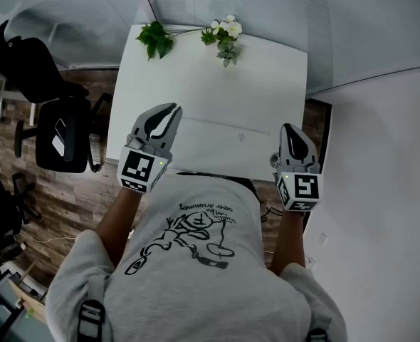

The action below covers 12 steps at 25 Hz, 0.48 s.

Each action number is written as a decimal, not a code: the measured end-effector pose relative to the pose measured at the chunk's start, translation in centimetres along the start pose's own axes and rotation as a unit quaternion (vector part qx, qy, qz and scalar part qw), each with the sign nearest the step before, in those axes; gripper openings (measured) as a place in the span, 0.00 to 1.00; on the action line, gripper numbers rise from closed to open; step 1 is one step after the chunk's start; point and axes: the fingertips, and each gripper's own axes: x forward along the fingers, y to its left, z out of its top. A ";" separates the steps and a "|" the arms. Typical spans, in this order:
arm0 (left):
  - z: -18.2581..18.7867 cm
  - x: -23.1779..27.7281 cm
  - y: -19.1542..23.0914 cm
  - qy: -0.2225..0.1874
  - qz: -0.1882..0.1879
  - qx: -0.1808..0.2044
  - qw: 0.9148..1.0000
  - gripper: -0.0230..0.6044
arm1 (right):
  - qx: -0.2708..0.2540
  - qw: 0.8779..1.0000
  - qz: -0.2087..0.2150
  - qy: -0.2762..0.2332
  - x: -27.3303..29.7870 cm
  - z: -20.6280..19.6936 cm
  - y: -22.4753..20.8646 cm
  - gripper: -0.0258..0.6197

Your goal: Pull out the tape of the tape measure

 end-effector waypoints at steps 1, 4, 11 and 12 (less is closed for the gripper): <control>0.5 -0.2 -0.1 -0.005 0.000 0.000 1.000 0.12 | 0.000 1.000 0.000 -0.004 -0.2 0.4 0.0 0.06; 1.9 -0.6 -0.4 -0.020 -0.001 0.002 1.000 0.11 | -0.002 1.000 0.000 -0.013 -0.9 1.6 0.1 0.06; 4.7 -1.2 -1.0 -0.048 -0.002 -0.005 0.999 0.10 | -0.006 1.000 0.003 -0.029 -2.1 3.6 0.7 0.06; 5.0 -1.3 -1.0 -0.051 -0.001 -0.006 0.999 0.10 | -0.007 0.999 0.004 -0.031 -2.2 3.8 0.8 0.06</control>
